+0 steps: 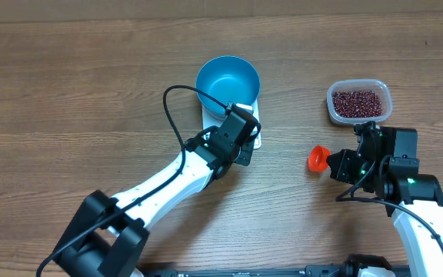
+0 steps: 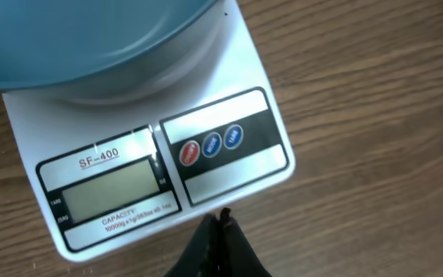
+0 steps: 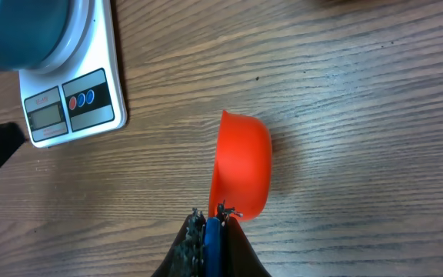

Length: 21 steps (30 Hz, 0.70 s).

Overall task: Scoop item into bowl and weigh 150g on scale
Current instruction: 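Move the left gripper down to the scale's front buttons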

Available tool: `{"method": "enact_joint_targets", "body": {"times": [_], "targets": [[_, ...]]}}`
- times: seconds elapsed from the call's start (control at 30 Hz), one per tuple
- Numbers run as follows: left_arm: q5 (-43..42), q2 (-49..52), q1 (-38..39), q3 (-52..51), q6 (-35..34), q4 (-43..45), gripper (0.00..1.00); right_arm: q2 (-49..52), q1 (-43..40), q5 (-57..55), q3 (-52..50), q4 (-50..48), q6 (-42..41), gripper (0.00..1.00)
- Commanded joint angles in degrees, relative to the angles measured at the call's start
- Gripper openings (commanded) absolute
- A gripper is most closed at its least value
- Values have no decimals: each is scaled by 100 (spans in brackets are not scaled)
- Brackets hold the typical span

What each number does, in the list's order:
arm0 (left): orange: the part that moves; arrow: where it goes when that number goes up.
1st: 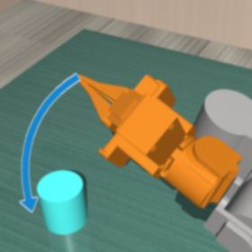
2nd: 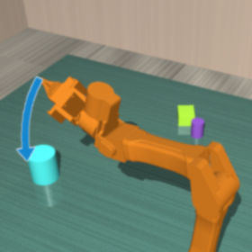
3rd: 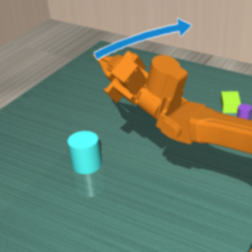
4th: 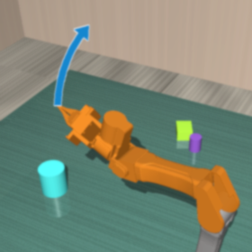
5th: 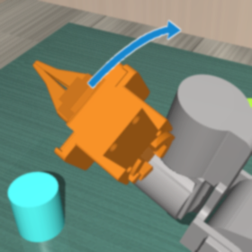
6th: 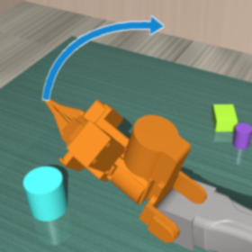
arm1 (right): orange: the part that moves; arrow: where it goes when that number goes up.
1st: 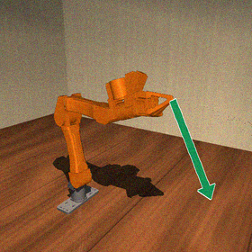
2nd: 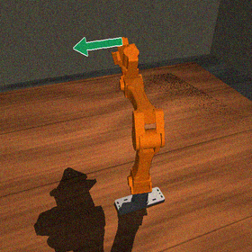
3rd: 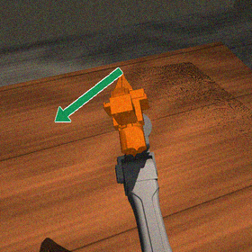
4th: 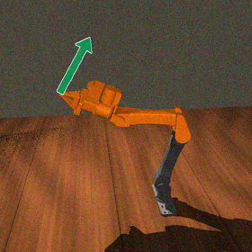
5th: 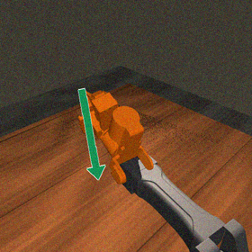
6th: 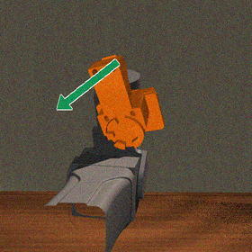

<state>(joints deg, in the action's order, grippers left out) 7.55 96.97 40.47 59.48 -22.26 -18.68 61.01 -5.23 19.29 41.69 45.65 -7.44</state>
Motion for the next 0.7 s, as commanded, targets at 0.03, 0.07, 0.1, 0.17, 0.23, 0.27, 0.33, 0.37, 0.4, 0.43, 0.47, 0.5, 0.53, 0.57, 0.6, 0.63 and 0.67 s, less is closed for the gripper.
{"method": "enact_joint_targets", "body": {"times": [0.03, 0.07, 0.1, 0.17, 0.23, 0.27, 0.33, 0.37, 0.4, 0.43, 0.47, 0.5, 0.53, 0.57, 0.6, 0.63, 0.67], "targets": [[192, 155, 15, -42, 107, 61, 4, -90, -24, 52, 188, -46, 42, 4], [208, 155, 15, -42, 111, 79, 4, -90, -24, 52, 188, -52, 42, 4], [238, 164, 13, -42, 111, 101, 4, -90, -24, 52, 188, -55, 42, 4], [341, 199, 15, -42, 109, 149, 4, -90, -24, 52, 188, -55, 42, 4], [382, 232, 15, -42, 109, 203, 4, -90, -24, 52, 188, -55, 42, 4], [385, 251, 15, -42, 109, 236, 4, -90, -24, 52, 188, -52, 42, 4], [385, 310, 13, -42, 111, 313, 4, -90, -24, 52, 188, -52, 42, 4], [385, 332, 9, -42, 109, 330, 4, -90, -24, 52, 188, -52, 42, 4], [385, 369, 9, -42, 111, 352, 4, -90, -24, 52, 188, -52, 42, 4], [387, 409, 9, -42, 111, 372, 5, -90, -24, 52, 188, -52, 42, 4], [393, 463, 9, -42, 111, 396, 4, -90, -24, 52, 188, -52, 42, 4], [404, 494, 9, -42, 109, 404, 4, -90, -24, 52, 188, -52, 42, 4], [407, 516, 9, -42, 109, 407, 4, -90, -24, 52, 188, -52, 42, 4], [422, 540, 7, -42, 109, 417, 4, -90, -24, 52, 188, -52, 42, 4], [433, 555, 4, -42, 109, 420, 4, -90, -24, 52, 188, -52, 42, 4], [459, 564, 4, -42, 109, 422, 4, -90, -24, 52, 188, -52, 42, 4], [476, 568, 4, -42, 111, 420, 4, -90, -24, 52, 188, -52, 39, 4]]}}
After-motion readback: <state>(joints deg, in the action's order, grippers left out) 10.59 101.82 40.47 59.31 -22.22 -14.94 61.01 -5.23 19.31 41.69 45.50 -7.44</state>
